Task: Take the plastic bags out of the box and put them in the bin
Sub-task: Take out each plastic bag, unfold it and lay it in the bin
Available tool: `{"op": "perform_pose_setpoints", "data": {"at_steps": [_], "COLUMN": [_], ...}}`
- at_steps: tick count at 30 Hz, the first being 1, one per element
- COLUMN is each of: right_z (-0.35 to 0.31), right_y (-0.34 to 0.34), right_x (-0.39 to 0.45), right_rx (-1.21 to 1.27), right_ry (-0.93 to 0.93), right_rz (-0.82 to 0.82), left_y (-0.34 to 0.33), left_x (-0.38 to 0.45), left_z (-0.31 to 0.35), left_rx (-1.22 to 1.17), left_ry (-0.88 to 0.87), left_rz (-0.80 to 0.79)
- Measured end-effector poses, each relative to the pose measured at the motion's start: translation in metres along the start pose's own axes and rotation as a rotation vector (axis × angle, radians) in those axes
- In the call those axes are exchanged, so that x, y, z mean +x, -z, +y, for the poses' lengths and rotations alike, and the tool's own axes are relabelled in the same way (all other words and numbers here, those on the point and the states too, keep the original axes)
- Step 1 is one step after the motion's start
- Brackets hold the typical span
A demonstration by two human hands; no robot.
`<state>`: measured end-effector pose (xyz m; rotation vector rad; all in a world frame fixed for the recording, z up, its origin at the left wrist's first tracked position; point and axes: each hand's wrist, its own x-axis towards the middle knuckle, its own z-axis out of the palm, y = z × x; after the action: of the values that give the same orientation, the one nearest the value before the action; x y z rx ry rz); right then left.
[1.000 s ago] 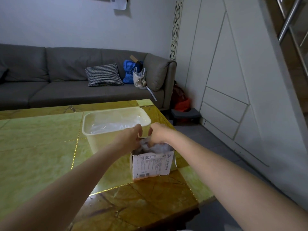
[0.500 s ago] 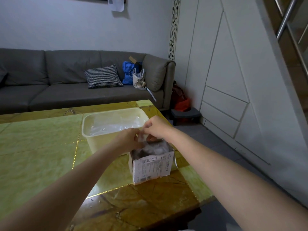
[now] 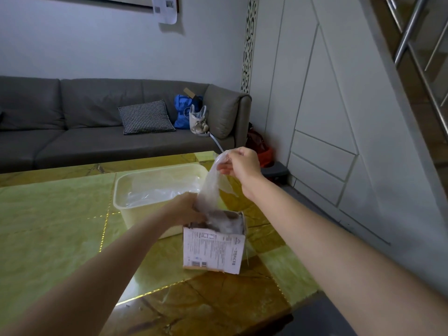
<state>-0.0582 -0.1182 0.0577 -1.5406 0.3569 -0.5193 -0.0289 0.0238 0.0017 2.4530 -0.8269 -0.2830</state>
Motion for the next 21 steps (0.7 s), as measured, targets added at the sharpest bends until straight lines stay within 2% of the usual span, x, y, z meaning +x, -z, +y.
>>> {"op": "perform_pose_setpoints", "data": {"at_steps": [3, 7, 11, 14, 16, 18, 21], "right_z": [0.003, 0.009, 0.019, 0.026, 0.028, 0.027, 0.029], "right_y": [0.007, 0.006, 0.007, 0.004, 0.000, -0.002, -0.002], "right_x": [0.005, 0.004, 0.005, 0.003, 0.002, -0.001, -0.002], "right_rx": [0.085, 0.052, -0.071, -0.109, -0.242, -0.423, -0.559], "right_ry": [-0.032, -0.061, -0.039, -0.017, 0.068, 0.158, 0.196], "right_rz": [0.049, 0.092, 0.140, 0.126, 0.060, -0.044, -0.184], "left_y": [0.016, 0.030, 0.035, 0.040, 0.043, 0.044, 0.043], "left_x": [-0.002, -0.012, -0.017, -0.015, -0.011, -0.009, -0.006], "left_z": [0.006, 0.001, -0.012, -0.016, -0.015, -0.011, -0.005], "left_rx": [-0.454, -0.859, -1.148, -1.400, -1.466, -1.366, -1.144], "left_ry": [0.032, 0.061, 0.026, 0.096, 0.112, 0.122, 0.185], "left_rz": [0.075, 0.183, 0.079, 0.047, 0.011, -0.002, 0.137]}}
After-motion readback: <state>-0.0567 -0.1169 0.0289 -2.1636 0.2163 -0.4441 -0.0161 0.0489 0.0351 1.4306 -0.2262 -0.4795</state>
